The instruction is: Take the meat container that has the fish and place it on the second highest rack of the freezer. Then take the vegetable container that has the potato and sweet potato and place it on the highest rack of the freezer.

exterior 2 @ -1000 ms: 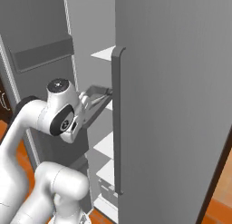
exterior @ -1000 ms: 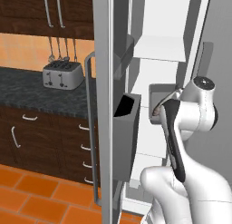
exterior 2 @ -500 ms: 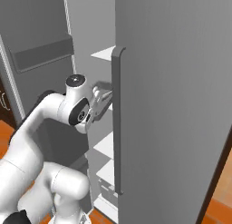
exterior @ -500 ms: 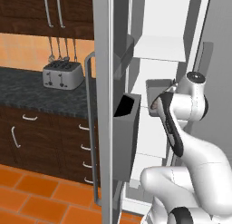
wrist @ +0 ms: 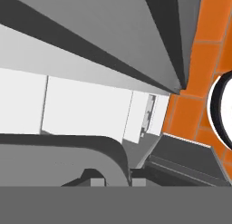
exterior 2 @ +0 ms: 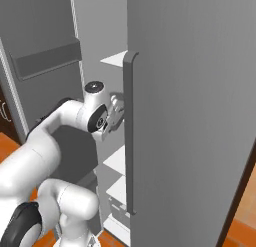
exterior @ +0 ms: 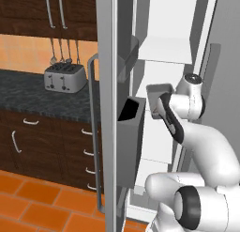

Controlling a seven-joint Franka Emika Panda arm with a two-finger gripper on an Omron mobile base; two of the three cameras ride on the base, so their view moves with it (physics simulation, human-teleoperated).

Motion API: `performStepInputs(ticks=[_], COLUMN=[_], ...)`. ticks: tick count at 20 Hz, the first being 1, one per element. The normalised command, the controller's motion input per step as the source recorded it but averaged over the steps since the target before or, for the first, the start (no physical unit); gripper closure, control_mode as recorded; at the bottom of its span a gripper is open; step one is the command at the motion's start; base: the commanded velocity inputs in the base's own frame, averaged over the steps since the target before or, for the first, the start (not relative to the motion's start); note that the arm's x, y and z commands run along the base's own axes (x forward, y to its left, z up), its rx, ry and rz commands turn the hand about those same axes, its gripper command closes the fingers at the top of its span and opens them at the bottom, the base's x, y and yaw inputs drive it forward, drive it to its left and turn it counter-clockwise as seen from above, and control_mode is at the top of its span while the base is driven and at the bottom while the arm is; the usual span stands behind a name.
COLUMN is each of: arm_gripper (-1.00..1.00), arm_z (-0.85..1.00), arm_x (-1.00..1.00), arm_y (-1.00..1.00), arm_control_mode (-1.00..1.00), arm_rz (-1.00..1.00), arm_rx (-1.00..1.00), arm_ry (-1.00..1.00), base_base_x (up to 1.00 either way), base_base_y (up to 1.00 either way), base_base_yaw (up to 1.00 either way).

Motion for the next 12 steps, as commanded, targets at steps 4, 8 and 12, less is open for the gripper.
performStepInputs(ticks=[4, 8, 12], arm_gripper=[1.00, 1.00, 1.00], arm_z=[0.00, 0.00, 0.00], arm_x=[0.00, -0.05, 0.24], arm_y=[0.02, 0.02, 0.00], arm_control_mode=[-1.00, -1.00, -1.00], arm_rz=[-0.02, 0.00, 0.00], arm_rx=[0.00, -0.01, -0.01], arm_ry=[0.00, -0.02, 0.05], base_base_x=[0.00, 0.00, 0.00], base_base_y=[0.00, 0.00, 0.00], base_base_yaw=[0.00, 0.00, 0.00])
